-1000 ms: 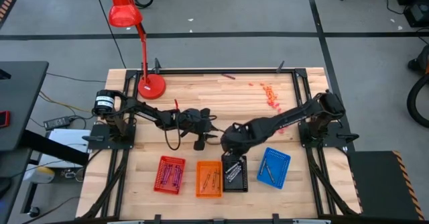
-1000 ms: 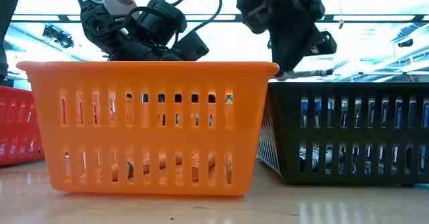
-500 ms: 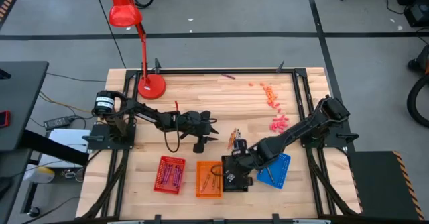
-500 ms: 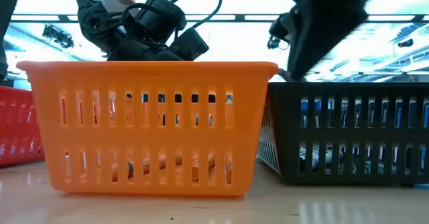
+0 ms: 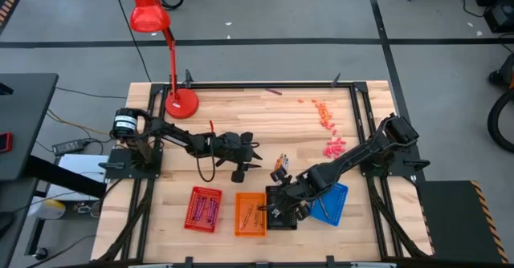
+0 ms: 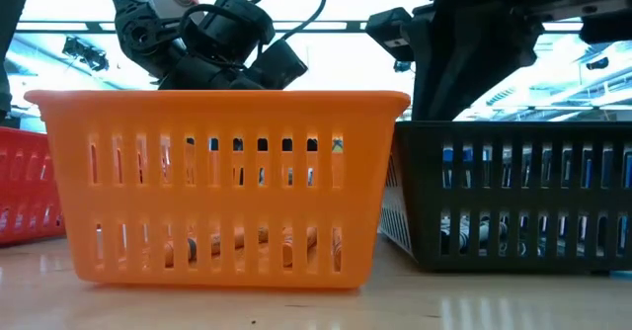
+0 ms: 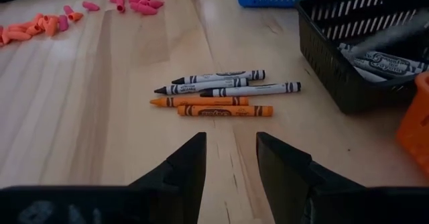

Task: Sort crayons
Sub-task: Put the black crayon into the black bin, then put the violet crayon into the red bin

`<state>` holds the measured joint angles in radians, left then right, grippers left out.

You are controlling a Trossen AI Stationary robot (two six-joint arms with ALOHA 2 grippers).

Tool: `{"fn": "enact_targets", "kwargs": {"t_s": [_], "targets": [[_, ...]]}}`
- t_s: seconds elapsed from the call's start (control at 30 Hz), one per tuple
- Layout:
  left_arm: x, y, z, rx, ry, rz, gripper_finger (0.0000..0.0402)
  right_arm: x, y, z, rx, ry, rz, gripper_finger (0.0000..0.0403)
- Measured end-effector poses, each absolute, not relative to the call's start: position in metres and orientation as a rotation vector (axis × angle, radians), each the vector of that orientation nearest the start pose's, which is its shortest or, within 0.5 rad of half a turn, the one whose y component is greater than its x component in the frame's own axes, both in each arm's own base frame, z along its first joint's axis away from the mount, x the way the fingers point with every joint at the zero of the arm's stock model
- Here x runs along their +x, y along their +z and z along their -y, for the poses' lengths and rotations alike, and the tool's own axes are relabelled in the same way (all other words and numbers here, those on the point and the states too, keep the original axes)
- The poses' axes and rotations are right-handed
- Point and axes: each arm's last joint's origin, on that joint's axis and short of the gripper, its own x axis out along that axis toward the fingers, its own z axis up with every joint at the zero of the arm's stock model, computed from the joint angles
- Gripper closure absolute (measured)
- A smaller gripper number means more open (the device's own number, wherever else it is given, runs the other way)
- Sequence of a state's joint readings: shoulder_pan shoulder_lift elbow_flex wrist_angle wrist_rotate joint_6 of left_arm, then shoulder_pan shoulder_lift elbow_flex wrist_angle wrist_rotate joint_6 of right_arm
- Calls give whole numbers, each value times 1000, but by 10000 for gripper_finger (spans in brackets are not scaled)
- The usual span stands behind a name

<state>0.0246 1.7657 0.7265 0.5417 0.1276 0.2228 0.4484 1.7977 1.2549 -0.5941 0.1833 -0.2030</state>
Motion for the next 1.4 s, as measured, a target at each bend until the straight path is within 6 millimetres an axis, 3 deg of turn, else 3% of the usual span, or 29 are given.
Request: {"fn": "enact_targets", "kwargs": {"t_s": [0.27,0.47,0.63,0.83,1.07,1.23,1.4], "targets": [[336,142,-5,87,-130,-442,260,324,197,-154,-574,365,-1078,343],[346,152,-8,26,-77,-453,260,308,193,-147,-653,239,-1246,343],[360,168,-20,31,-24,-513,260,305,190,-143,-614,118,-1264,343],[368,185,-48,77,26,-572,260,292,170,-134,-631,-18,-1301,343],[365,187,-75,94,85,-601,260,275,161,-119,-613,-228,-1082,343],[363,189,-90,113,118,-584,260,260,157,-93,-549,-304,-961,343],[358,189,-107,77,169,-589,260,253,157,-59,-367,-410,-758,343]]}}
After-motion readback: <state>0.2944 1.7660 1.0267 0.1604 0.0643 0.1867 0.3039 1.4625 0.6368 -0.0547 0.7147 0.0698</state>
